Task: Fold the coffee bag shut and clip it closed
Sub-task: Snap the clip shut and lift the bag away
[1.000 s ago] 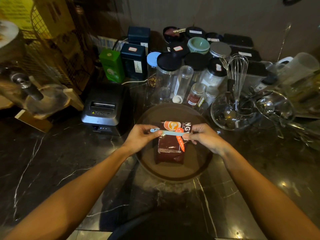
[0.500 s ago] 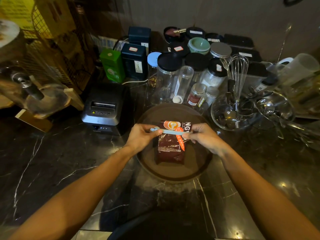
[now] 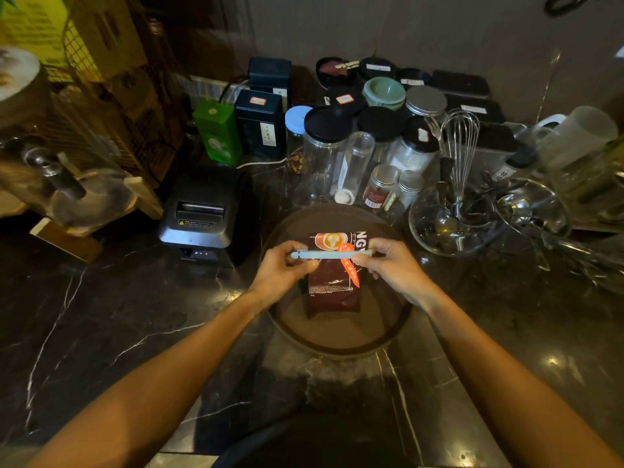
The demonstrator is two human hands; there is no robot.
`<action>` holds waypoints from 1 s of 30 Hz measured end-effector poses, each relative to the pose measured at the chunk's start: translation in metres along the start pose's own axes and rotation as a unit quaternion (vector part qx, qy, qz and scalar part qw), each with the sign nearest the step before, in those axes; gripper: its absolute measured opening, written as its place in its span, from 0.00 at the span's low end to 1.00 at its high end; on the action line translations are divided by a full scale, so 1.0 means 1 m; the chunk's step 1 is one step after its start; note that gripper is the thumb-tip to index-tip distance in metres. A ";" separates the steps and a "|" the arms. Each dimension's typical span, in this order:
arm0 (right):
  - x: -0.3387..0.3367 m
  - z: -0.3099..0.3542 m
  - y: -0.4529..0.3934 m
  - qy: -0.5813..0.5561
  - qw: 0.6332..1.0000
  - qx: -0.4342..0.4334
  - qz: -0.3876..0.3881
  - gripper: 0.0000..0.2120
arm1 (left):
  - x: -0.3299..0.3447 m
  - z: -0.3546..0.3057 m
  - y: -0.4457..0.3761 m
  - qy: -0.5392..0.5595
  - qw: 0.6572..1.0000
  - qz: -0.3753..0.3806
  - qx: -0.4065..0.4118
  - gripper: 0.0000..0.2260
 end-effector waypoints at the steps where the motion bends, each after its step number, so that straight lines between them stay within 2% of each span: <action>1: 0.001 0.000 0.000 0.004 1.000 -0.001 -0.007 0.06 | 0.000 0.000 -0.001 0.002 1.000 0.000 -0.002 0.12; 5: -0.001 -0.005 0.001 0.028 0.996 0.023 -0.077 0.18 | 0.001 -0.006 -0.003 0.007 1.000 -0.009 -0.001 0.09; 8: -0.005 0.002 0.013 0.114 0.980 -0.040 -0.156 0.17 | -0.001 -0.018 -0.004 -0.006 0.999 -0.045 0.013 0.09; 10: 0.004 0.006 0.022 0.133 0.979 -0.081 -0.131 0.15 | -0.001 -0.026 -0.006 -0.016 0.997 -0.067 0.030 0.08; 12: 0.018 0.010 0.032 0.181 0.977 -0.084 -0.076 0.18 | 0.001 -0.035 -0.006 -0.025 0.994 -0.088 0.061 0.09; 15: 0.040 0.012 0.038 0.279 0.958 -0.071 -0.022 0.38 | 0.010 -0.047 -0.005 -0.034 0.989 -0.108 0.092 0.10; 17: 0.051 0.017 0.038 0.286 0.955 -0.073 -0.030 0.44 | 0.020 -0.050 -0.003 -0.048 0.989 -0.108 0.094 0.10; 19: 0.058 0.020 0.037 0.268 0.959 -0.076 -0.049 0.42 | 0.032 -0.050 -0.002 -0.068 0.988 -0.102 0.093 0.10; 22: 0.057 0.018 0.032 0.217 0.970 -0.062 -0.090 0.30 | 0.044 -0.051 -0.002 -0.104 0.984 -0.089 0.113 0.10; 25: 0.041 0.013 0.024 0.129 0.984 -0.049 -0.113 0.27 | 0.047 -0.048 -0.005 -0.032 0.993 -0.044 0.103 0.09; 30: 0.020 -0.001 0.003 -0.021 0.997 0.001 -0.075 0.26 | 0.026 -0.023 -0.023 0.034 0.993 -0.111 0.025 0.10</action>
Point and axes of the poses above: each hand's wrist, its own y-axis away from the middle knuckle, its own x-axis out of the palm, z = x × y, the point moved 5 cm from there along -y, towards the middle knuckle, and after that the axes turned 3 degrees about -z, right-handed, at the moved point
